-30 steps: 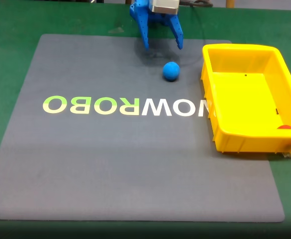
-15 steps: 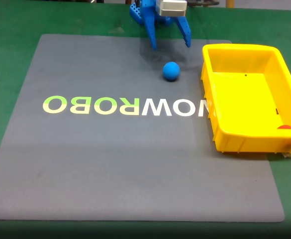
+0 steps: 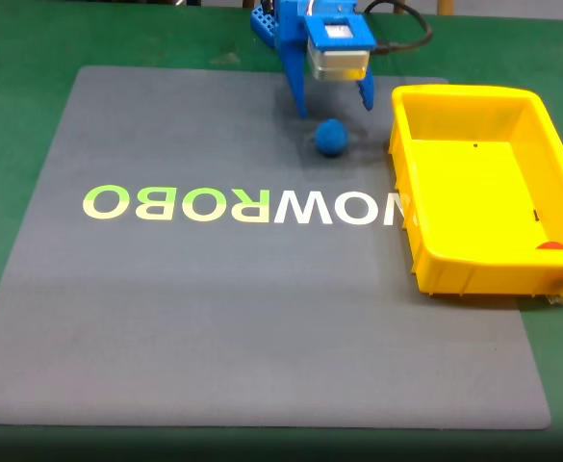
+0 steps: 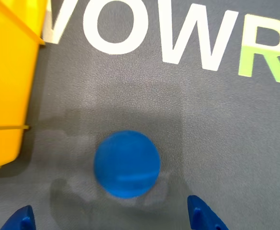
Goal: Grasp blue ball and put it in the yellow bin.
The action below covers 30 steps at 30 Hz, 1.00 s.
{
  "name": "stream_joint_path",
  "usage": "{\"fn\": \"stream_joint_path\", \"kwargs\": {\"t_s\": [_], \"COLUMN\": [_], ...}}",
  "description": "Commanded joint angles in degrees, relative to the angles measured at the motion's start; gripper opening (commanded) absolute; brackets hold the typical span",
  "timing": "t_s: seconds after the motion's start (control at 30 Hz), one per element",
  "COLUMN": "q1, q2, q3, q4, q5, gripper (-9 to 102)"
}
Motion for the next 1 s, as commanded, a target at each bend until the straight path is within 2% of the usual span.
{"fn": "stream_joint_path", "kwargs": {"t_s": [0.0, 0.33, 0.97], "q1": [0.79, 0.0, -1.58], "q2": [-4.31, -14.33, -21.88], "q3": [-6.06, -9.93, -11.16], "q4": [-1.93, -3.52, -6.33], "q5": [-0.44, -1.14, -1.58], "gripper": [37, 34, 20]}}
